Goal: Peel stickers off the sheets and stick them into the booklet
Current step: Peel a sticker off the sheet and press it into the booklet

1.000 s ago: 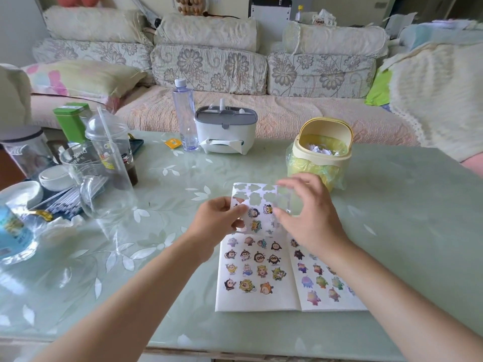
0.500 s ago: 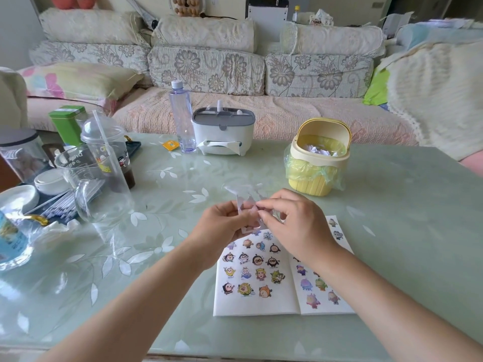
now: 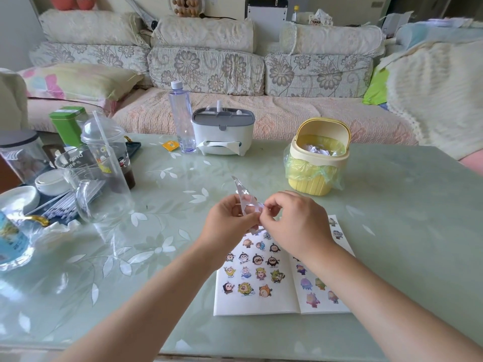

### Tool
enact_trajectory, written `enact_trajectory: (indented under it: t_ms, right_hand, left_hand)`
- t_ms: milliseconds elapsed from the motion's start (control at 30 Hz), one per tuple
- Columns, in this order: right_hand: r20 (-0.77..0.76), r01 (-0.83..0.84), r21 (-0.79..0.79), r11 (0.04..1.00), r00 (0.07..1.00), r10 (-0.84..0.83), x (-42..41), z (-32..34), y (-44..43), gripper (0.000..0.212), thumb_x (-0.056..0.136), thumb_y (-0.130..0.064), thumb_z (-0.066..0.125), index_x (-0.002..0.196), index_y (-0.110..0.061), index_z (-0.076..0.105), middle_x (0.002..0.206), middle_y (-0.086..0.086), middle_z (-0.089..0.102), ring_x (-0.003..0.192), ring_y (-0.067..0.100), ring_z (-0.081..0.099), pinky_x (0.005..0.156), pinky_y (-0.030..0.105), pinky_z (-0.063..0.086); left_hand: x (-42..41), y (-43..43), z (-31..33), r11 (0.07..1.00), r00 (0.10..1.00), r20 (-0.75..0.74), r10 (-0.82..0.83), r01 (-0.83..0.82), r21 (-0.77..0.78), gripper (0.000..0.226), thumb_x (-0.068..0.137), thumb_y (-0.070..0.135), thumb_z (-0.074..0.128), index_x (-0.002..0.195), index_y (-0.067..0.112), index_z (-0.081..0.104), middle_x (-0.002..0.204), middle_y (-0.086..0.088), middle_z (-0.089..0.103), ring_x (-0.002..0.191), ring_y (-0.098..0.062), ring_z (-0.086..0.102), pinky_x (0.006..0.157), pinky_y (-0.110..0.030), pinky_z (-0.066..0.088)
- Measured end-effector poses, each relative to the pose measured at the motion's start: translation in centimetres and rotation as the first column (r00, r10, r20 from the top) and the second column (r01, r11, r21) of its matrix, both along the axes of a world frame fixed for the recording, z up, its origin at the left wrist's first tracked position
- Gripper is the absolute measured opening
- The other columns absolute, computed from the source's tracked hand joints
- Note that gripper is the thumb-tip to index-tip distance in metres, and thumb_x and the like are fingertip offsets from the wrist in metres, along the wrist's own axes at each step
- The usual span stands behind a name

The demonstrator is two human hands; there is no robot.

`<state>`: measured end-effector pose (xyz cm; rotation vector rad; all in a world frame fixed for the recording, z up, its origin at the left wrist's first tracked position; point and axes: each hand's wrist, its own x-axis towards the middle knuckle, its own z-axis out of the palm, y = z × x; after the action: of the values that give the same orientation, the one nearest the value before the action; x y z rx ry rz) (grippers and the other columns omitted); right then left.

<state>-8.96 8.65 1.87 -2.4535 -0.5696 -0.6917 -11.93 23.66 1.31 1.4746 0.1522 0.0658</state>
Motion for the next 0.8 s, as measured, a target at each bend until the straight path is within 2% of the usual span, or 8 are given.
enact_trajectory:
  t_ms: [67,200,300,433,500,600,700,800]
  right_hand:
    - [-0.066,0.031,-0.015,0.999,0.997,-0.032,0.2,-0.2,0.2,0.006,0.083,-0.032,0.068,0.080,-0.028,0.071,0.079,-0.012,0.068,0.071,0.012,0.060,0.059,0.025,0.045]
    - [0.077,0.060,-0.031,0.998,0.995,-0.057,0.7,-0.4,-0.3,0.006,0.081,-0.026,0.072,0.075,-0.026,0.072,0.074,-0.009,0.067,0.062,0.017,0.059,0.051,0.025,0.044]
    - [0.223,0.067,-0.087,0.994,0.974,-0.046,1.4,-0.2,-1.1,0.010,0.075,-0.018,0.077,0.071,-0.023,0.070,0.071,-0.007,0.064,0.053,0.019,0.057,0.046,0.020,0.032]
    - [0.233,-0.034,-0.301,0.953,0.967,0.108,2.0,-0.9,-1.5,0.016,0.067,-0.013,0.082,0.071,-0.020,0.068,0.070,-0.005,0.060,0.051,0.019,0.056,0.048,0.020,0.030]
    - [0.180,-0.112,-0.407,0.906,0.963,0.200,2.0,-2.0,-1.3,0.018,0.063,-0.012,0.084,0.069,-0.017,0.067,0.067,-0.003,0.056,0.049,0.020,0.055,0.046,0.023,0.035]
    - [0.096,-0.218,-0.500,0.838,0.948,0.304,1.9,-3.2,-0.8,0.018,0.059,-0.009,0.081,0.067,-0.017,0.067,0.064,-0.002,0.052,0.047,0.021,0.054,0.045,0.023,0.033]
    - [0.058,-0.313,-0.520,0.795,0.915,0.398,1.9,-4.0,-0.5,0.008,0.068,-0.013,0.072,0.068,-0.017,0.065,0.064,0.000,0.051,0.048,0.023,0.054,0.043,0.025,0.034]
    - [0.065,-0.354,-0.517,0.779,0.891,0.449,2.0,-4.5,-0.4,0.009,0.079,-0.019,0.064,0.070,-0.018,0.062,0.065,-0.002,0.050,0.052,0.021,0.053,0.042,0.028,0.038]
  left_hand:
    - [0.1,0.0,-0.3,1.000,1.000,-0.005,-0.022,0.022,0.011,0.018,0.084,-0.001,0.073,0.097,0.009,0.066,0.082,-0.012,0.067,0.073,-0.028,0.064,0.078,-0.045,0.054]
    - [0.2,0.2,0.0,0.990,0.995,-0.036,-0.094,0.090,-0.104,0.032,0.086,0.015,0.074,0.111,0.007,0.057,0.099,-0.017,0.071,0.081,-0.027,0.070,0.078,-0.038,0.059]
    - [0.1,1.0,0.9,0.983,0.989,0.008,0.145,-0.143,-0.113,0.031,0.075,0.036,0.058,0.095,0.014,0.050,0.088,-0.008,0.059,0.072,-0.020,0.062,0.066,-0.032,0.047]
    - [0.4,3.2,1.1,0.887,0.891,0.308,0.334,-0.408,0.218,0.009,0.083,0.028,0.053,0.089,0.022,0.051,0.088,0.001,0.054,0.074,-0.013,0.051,0.067,-0.026,0.039]
    - [0.8,4.0,0.5,0.759,0.886,0.428,0.180,-0.402,0.512,0.006,0.091,0.020,0.059,0.094,0.025,0.062,0.097,0.007,0.061,0.084,-0.006,0.056,0.072,-0.019,0.042]
    - [1.3,4.3,-2.3,0.564,0.934,0.307,-0.185,-0.155,0.811,0.023,0.097,0.019,0.058,0.117,0.025,0.070,0.125,0.008,0.063,0.116,-0.006,0.055,0.098,-0.017,0.039]
    - [1.3,4.1,-5.2,0.394,0.908,0.083,-0.410,0.094,0.914,0.039,0.101,0.026,0.048,0.139,0.027,0.058,0.150,0.008,0.048,0.142,-0.012,0.037,0.120,-0.026,0.023]
    - [1.3,4.4,-6.7,0.290,0.852,0.023,-0.523,0.153,0.945,0.054,0.097,0.040,0.027,0.142,0.029,0.053,0.157,0.013,0.038,0.148,-0.011,0.028,0.124,-0.028,0.014]
